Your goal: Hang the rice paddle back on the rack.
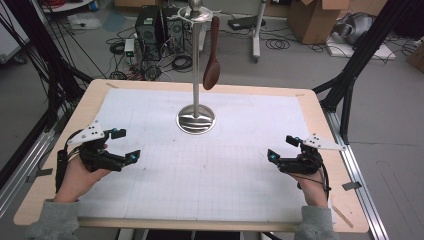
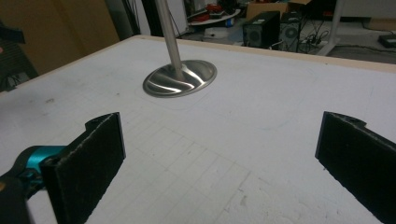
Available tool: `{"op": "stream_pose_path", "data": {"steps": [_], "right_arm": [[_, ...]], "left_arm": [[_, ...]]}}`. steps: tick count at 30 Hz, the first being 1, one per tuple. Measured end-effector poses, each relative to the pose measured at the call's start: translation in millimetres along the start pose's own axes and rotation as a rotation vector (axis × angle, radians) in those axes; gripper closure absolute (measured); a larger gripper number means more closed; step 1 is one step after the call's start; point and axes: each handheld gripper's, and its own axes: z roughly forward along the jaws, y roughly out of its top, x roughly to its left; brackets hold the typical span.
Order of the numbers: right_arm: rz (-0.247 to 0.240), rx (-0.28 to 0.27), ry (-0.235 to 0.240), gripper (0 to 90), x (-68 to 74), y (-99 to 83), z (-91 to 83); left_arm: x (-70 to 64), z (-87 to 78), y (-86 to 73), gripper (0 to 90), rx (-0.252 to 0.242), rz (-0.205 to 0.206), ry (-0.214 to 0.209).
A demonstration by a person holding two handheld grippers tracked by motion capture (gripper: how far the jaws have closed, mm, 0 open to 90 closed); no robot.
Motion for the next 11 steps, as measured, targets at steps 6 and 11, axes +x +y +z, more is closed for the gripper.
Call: {"op": "stream_pose_path", "data": {"steps": [6,11], "right_arm": [[-0.003,-0.003,0.002,0.4,-2.1,-1.2,-4.0],[0.002,0.003,0.005,0.4,-4.7,-3.5,-2.0]], "left_arm": [[-0.9,0.9,-0.3,2.3,0.001,-0.001,0.0],[-1.6,3.0,-1.7,2.3,0.012,0.004,0.001]]}}
